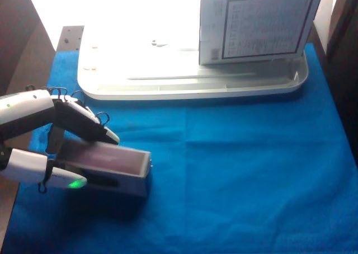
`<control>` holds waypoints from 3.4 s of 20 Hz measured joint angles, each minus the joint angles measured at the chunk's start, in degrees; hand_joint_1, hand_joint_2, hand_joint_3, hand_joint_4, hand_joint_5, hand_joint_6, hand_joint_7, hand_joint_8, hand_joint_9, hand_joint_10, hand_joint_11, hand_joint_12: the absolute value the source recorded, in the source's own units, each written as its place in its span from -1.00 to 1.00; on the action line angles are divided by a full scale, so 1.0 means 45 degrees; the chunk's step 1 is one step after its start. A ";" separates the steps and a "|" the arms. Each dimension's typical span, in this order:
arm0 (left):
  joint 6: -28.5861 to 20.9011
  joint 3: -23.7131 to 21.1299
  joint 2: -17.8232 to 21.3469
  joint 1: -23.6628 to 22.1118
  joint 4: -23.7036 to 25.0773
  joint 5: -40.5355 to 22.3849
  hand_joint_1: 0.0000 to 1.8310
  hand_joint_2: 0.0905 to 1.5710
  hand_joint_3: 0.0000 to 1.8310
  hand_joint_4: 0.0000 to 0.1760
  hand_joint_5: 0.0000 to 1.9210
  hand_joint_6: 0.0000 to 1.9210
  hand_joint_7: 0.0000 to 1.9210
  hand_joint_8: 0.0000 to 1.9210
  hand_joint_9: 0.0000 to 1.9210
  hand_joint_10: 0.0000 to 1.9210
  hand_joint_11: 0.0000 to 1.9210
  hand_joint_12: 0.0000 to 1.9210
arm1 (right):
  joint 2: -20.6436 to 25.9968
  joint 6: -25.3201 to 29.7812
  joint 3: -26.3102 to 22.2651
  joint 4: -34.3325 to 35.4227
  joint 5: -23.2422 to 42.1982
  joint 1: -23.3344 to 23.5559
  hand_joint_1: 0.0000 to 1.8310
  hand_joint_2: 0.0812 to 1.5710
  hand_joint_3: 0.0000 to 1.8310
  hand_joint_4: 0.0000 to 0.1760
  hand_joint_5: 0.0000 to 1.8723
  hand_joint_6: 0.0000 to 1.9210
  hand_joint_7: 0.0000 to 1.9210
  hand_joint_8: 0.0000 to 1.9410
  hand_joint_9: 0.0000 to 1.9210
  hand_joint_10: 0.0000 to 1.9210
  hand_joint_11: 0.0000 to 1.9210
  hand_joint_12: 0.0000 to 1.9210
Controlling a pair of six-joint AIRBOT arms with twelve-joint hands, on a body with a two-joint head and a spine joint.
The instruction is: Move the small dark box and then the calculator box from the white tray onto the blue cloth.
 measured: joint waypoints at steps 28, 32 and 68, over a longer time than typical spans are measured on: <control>0.0923 0.1690 0.0967 -0.2773 -0.1972 -0.0092 -0.46 0.03 -1.00 0.61 -1.00 -1.00 -0.90 -1.00 -0.94 -1.00 -1.00 -0.93 | -0.3099 0.1797 0.3531 -0.0238 -0.0563 0.0015 -0.27 -0.31 -1.00 0.06 -0.91 -1.00 -0.69 -1.00 -0.52 -0.96 -0.87 0.22; 0.0923 0.2521 0.0053 -0.4284 -0.1268 0.1379 -0.43 0.07 -1.00 0.63 -1.00 -1.00 -0.90 -1.00 -0.92 -1.00 -1.00 -0.73 | -0.3308 0.1865 0.3891 -0.0442 -0.1263 0.0015 -0.25 -0.29 -1.00 -0.20 -0.86 -1.00 -0.64 -0.99 -0.27 -0.83 -0.73 0.35; 0.0923 0.3531 -0.1224 -0.6785 0.0529 0.3997 -0.39 0.00 -1.00 0.65 -0.99 -1.00 -0.83 -1.00 -0.82 -0.99 -1.00 -0.36 | -0.4017 0.4459 0.4221 -0.3065 -0.2050 -0.0141 0.28 0.35 -1.00 -1.00 0.11 -0.09 0.45 -0.85 0.34 -0.28 0.10 0.48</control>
